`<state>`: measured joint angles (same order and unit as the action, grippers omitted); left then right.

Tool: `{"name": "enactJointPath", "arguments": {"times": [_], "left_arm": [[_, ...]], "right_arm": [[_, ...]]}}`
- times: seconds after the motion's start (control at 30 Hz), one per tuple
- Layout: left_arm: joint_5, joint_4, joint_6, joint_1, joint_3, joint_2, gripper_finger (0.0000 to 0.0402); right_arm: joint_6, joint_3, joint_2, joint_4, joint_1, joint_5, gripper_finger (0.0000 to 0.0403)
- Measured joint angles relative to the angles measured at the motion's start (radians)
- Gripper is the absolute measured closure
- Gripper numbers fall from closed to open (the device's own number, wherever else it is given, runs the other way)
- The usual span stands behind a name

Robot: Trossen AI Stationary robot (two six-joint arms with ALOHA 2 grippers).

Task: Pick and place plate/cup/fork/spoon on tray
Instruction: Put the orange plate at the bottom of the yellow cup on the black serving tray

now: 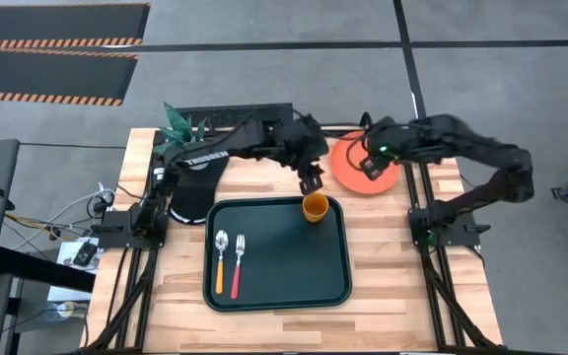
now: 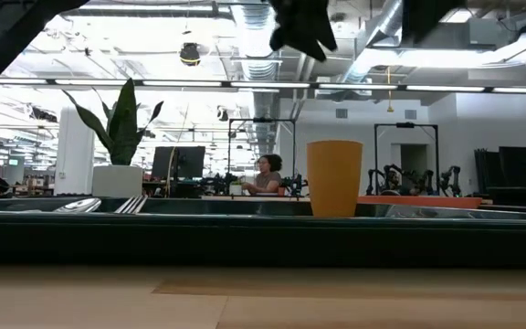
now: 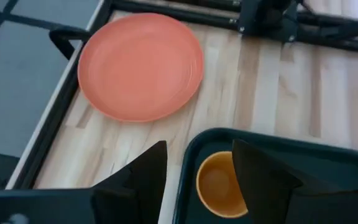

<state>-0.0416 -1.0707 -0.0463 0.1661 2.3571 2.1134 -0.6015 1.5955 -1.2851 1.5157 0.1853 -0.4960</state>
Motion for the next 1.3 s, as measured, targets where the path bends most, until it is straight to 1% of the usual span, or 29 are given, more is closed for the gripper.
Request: {"name": "enactJointPath", "arguments": {"times": [0.07, 0.17, 0.23, 0.27, 0.37, 0.47, 0.53, 0.6, 0.77, 0.93, 1.03, 1.17, 1.3], "left_arm": [[0.021, -0.005, -0.018, 0.009, -0.048, -0.061, 0.0232], [0.034, -0.029, -0.042, 0.019, -0.054, -0.137, 0.0232], [0.031, -0.037, -0.050, 0.027, -0.054, -0.191, 0.0232], [0.019, -0.039, -0.053, 0.030, -0.054, -0.211, 0.0232], [-0.039, -0.025, -0.052, 0.031, -0.054, -0.273, 0.0232], [-0.092, -0.018, -0.046, 0.031, -0.054, -0.320, 0.0232], [-0.099, -0.024, -0.045, 0.032, -0.055, -0.344, 0.0232], [-0.103, -0.025, -0.045, 0.032, -0.055, -0.362, 0.0232], [-0.105, -0.053, -0.045, 0.032, -0.054, -0.386, 0.0232], [-0.105, -0.075, -0.045, 0.032, -0.054, -0.388, 0.0232], [-0.105, -0.094, -0.045, 0.032, -0.055, -0.388, 0.0232], [-0.121, -0.099, -0.045, 0.032, -0.055, -0.388, 0.0232], [-0.162, -0.099, -0.044, 0.032, -0.055, -0.388, 0.0232]], "right_arm": [[-0.166, -0.138, 0.027, -0.063, 0.034, -0.007, 0.0175], [-0.352, -0.348, 0.059, -0.165, 0.079, 0.009, 0.0175], [-0.518, -0.478, 0.068, -0.269, 0.109, 0.040, 0.0175], [-0.562, -0.543, 0.076, -0.328, 0.127, 0.064, 0.0175], [-0.609, -0.701, 0.084, -0.523, 0.178, 0.108, 0.0175], [-0.711, -0.828, 0.081, -0.653, 0.228, 0.117, 0.0175], [-0.781, -0.896, 0.082, -0.717, 0.258, 0.117, 0.0175], [-0.829, -0.937, 0.083, -0.742, 0.287, 0.117, 0.0175], [-0.919, -0.987, 0.081, -0.738, 0.332, 0.106, 0.0175], [-0.994, -1.042, 0.082, -0.743, 0.345, 0.101, 0.0175], [-1.062, -1.085, 0.081, -0.741, 0.346, 0.116, 0.0175], [-1.076, -1.135, 0.081, -0.814, 0.348, 0.146, 0.0176], [-1.062, -1.137, 0.081, -0.814, 0.343, 0.153, 0.0184]]}}
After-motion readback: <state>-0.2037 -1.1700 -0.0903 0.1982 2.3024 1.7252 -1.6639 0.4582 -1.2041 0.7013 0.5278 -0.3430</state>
